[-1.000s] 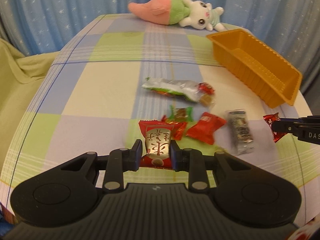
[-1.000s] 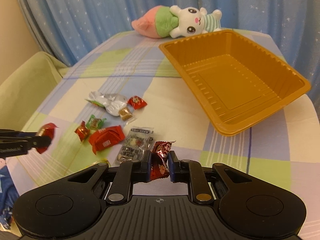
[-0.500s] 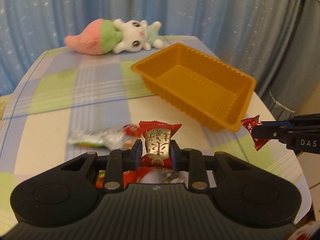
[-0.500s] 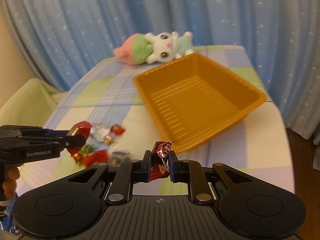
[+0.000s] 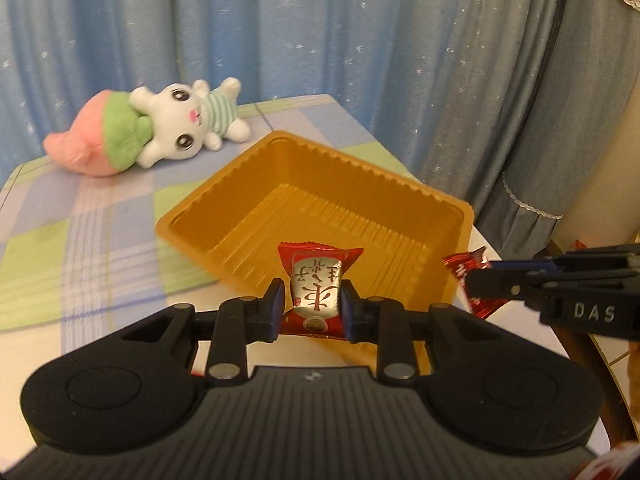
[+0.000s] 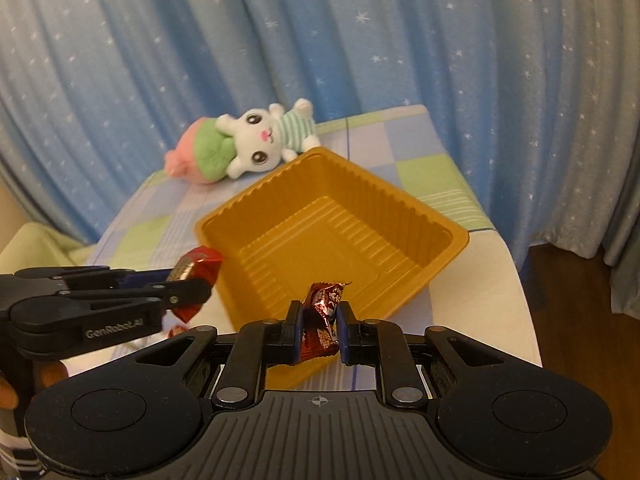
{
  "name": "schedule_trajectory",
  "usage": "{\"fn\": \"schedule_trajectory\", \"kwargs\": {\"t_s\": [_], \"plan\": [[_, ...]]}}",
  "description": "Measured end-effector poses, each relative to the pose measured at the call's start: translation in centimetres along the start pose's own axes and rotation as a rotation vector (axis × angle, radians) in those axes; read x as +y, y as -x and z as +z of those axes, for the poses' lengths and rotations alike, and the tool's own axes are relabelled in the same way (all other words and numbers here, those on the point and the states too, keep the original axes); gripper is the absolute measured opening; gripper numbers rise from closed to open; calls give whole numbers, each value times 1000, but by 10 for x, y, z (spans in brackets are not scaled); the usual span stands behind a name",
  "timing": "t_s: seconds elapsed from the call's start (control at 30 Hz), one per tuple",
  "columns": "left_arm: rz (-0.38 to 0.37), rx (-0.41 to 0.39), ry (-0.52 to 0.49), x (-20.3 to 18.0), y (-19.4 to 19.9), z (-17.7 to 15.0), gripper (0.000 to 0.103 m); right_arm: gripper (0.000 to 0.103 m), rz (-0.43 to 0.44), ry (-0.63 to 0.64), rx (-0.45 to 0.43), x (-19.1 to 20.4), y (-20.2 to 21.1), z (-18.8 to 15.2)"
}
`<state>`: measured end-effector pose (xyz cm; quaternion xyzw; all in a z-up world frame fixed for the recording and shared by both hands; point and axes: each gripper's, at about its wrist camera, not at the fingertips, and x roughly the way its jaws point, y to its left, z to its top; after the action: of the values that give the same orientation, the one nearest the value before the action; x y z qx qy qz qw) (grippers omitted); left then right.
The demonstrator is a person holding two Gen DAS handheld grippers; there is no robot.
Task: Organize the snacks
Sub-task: 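Carry both candies over the orange tray and open both tools to drop them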
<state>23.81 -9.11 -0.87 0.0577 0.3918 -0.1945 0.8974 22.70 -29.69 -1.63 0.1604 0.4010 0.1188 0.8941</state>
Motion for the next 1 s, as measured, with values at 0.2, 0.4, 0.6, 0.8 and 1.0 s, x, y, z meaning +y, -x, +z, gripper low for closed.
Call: {"fn": "schedule_trajectory", "kwargs": {"t_s": [0.2,0.4,0.6,0.8,1.0], "plan": [[-8,16,-36,-2,-30,21,26,18,-21,-20,11,-5,-29,13],[-22,51,-71,2,-59,31,26,18,-49,-41,37,-9,-57,19],[-35,90,-88,4,-84,33,26,18,-69,-55,57,-15,-77,24],[-42,113,-94,6,-101,34,26,18,-83,-75,72,-20,-87,25],[-37,127,-100,7,-111,35,28,18,-87,-93,81,-22,-93,27]]}}
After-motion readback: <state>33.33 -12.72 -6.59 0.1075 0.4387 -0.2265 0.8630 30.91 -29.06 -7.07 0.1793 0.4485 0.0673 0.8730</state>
